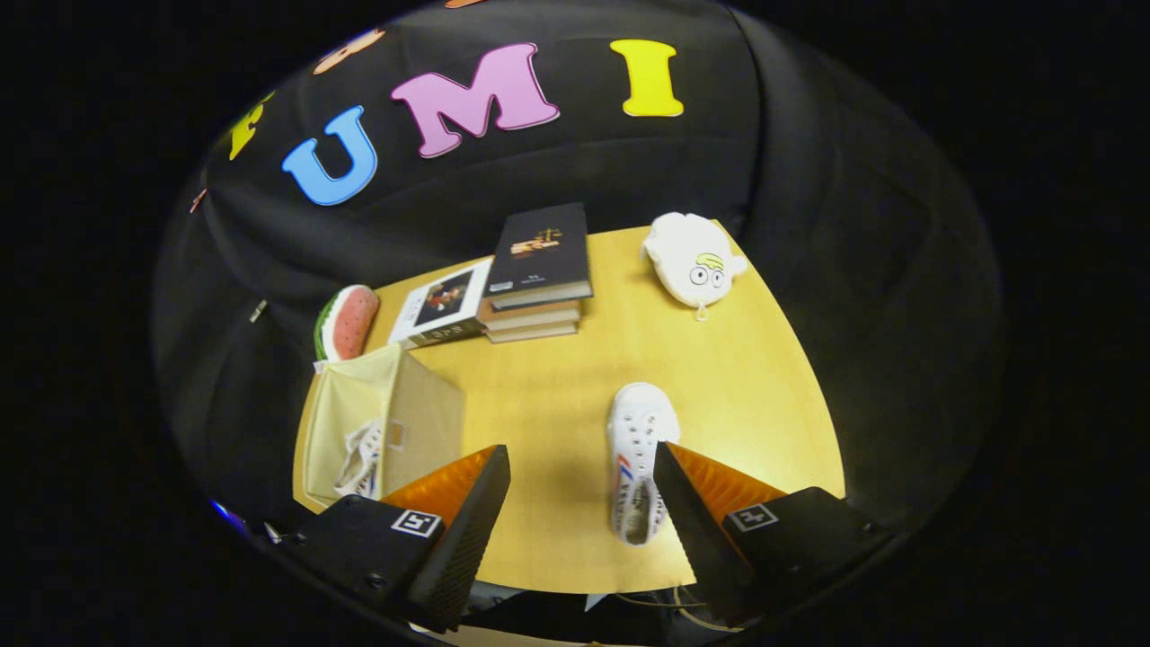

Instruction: Open the storage box then place both shoes into the box .Put the left shoe in first, then the right shoe, with the right side of both shoes facing outward in a uniform manner.

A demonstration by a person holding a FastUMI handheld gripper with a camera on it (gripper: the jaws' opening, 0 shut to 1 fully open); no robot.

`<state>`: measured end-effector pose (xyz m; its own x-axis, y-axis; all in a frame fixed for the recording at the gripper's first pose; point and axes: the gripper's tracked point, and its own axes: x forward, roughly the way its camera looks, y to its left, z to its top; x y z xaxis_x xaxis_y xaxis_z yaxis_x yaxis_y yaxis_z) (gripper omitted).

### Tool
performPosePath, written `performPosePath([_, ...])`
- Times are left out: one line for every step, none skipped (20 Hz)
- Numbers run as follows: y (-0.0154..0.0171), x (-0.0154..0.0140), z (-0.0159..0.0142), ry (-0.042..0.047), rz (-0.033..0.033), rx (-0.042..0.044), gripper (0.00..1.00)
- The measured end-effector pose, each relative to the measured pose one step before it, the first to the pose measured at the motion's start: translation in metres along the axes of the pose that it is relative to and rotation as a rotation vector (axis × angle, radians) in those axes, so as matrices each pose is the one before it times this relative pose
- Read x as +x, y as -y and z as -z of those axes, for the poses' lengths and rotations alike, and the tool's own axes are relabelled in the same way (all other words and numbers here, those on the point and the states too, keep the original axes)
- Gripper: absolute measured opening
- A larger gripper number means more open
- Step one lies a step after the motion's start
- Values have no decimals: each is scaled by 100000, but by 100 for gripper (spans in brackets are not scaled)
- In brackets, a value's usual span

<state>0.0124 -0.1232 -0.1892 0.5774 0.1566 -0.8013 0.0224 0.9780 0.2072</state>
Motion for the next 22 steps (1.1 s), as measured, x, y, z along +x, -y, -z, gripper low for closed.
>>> performPosePath([1433, 794, 967, -2467, 892, -1291, 99])
performPosePath([1546, 1054, 1193, -2499, 1208, -1906, 99])
performPosePath([1462, 1104, 1159, -2466, 1621, -2539, 99])
performPosePath([1380, 1358, 1061, -2467, 2108, -2095, 99])
performPosePath([974, 1275, 1014, -2465, 1146, -1071, 99])
performPosePath([539, 1121, 810, -2410, -539, 461, 99])
performPosePath([71, 1142, 611, -2158, -1963, 1353, 99])
performPosePath([13, 1147, 484, -2093, -2062, 1486, 100])
performPosePath([87, 976, 327, -1658, -1788, 1239, 99])
performPosePath([202, 881, 248, -1194, -710, 505, 99])
performPosePath([350, 687, 67, -738, -318, -334, 99])
performPosePath([407, 748, 194, -1082, 718, -966, 99])
performPosePath([231, 715, 103, -1313, 168, -460, 99])
performPosePath([-383, 682, 85, -1025, -2063, 1215, 100])
performPosePath([-605, 587, 8, -577, -2945, 2223, 99])
performPosePath([-440, 673, -52, -814, -2143, 1293, 100])
performPosePath([12, 682, 393, -1696, -1042, -1160, 99])
performPosePath([-275, 552, 171, -1018, -1461, -1626, 99])
performPosePath([-472, 392, -71, -126, -1949, 565, 99])
performPosePath([-655, 372, 91, -662, -3833, 1831, 97])
performPosePath([-543, 194, 81, -488, -3000, 2779, 96])
performPosePath([52, 418, -167, 368, -261, 1197, 76])
